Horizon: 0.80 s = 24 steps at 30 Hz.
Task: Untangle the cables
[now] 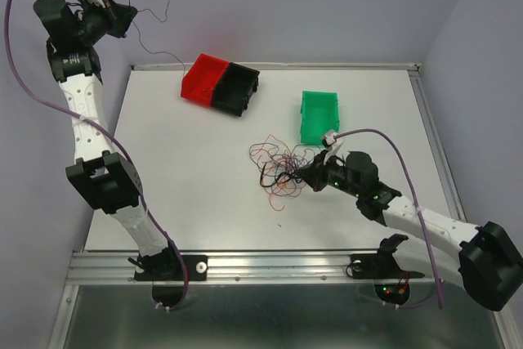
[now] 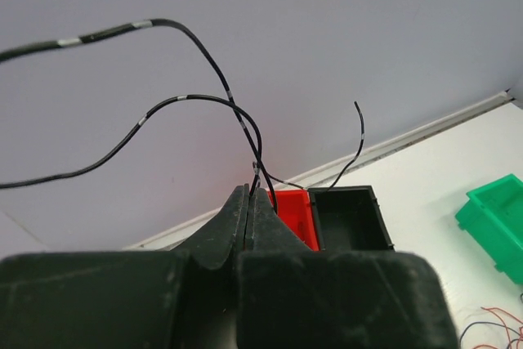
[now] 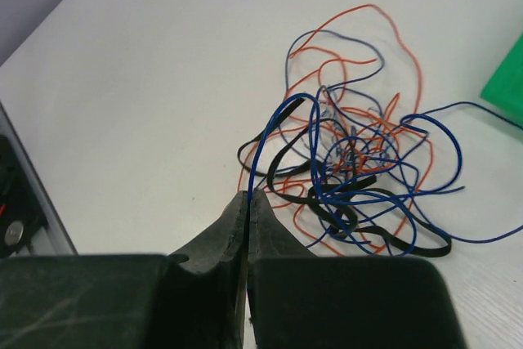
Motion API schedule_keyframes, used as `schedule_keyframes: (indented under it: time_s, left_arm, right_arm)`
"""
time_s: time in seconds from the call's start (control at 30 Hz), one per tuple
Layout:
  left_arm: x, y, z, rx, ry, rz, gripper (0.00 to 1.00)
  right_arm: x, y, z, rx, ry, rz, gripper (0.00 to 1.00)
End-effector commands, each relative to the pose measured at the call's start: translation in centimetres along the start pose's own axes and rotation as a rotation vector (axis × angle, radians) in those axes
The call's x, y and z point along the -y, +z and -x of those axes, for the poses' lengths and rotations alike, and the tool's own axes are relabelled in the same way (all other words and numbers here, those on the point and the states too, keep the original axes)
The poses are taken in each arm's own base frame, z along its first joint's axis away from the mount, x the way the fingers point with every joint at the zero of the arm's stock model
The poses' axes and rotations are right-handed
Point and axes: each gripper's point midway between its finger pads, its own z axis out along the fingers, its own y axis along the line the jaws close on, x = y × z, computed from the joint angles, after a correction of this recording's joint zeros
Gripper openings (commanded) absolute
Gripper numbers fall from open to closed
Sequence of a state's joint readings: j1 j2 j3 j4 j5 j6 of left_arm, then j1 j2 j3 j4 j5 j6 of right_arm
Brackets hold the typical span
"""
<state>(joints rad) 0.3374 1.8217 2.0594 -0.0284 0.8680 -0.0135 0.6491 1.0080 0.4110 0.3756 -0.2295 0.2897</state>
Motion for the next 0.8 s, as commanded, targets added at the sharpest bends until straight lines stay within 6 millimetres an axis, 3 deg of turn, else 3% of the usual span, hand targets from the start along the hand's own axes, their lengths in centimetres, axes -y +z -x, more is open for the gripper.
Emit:
schedule_keyframes:
  time_s: [0.0,0.1,0.2,0.27,0.37,0.4,0.43,0.5,0.6,0.77]
  left_arm:
    - [4.0,-1.5,6.6,0.13,0.09,-0.08,0.0]
    - [5.9,-0.6,6.2,0.162,0.053,-0.167,0.0]
    - [6.1,0.9,5.2,0.167,0.046,-0.177,0.0]
    - [6.8,1.6,5.7,0.182,0.057,-0.186,0.0]
    - [7.0,2.9,6.1,0.208,0.057,-0.176,0.0]
    - [6.9,3.5,5.6,0.206,0.052,-0.177,0.0]
    - [7.0,3.8,6.0,0.217,0.062,-0.173,0.0]
    - [6.9,4.7,6.1,0.233,0.068,-0.154,0.0]
    - [6.2,5.9,5.7,0.244,0.069,-0.128,0.0]
    - [4.5,7.3,5.2,0.274,0.066,-0.096,0.0]
  right_arm:
    - [-4.8,0.7,1.7,-0.008,-0.102,0.278,0.01]
    - [-5.5,1.6,0.1,-0.074,-0.124,0.336,0.01]
    - [-5.8,2.3,-0.3,-0.091,-0.13,0.365,0.05]
    - [-6.4,2.4,-0.7,-0.098,-0.152,0.412,0.07]
    - [-7.8,2.2,-2.2,-0.15,-0.175,0.514,0.17]
    - [-7.8,2.3,-2.7,-0.167,-0.177,0.523,0.26]
    - [-7.8,2.5,-2.8,-0.173,-0.177,0.517,0.45]
    - [-6.9,3.1,-2.2,-0.153,-0.168,0.452,0.66]
    - [-6.7,3.2,-1.6,-0.135,-0.156,0.421,0.72]
    - [-6.5,2.7,-0.2,-0.074,-0.146,0.375,0.73]
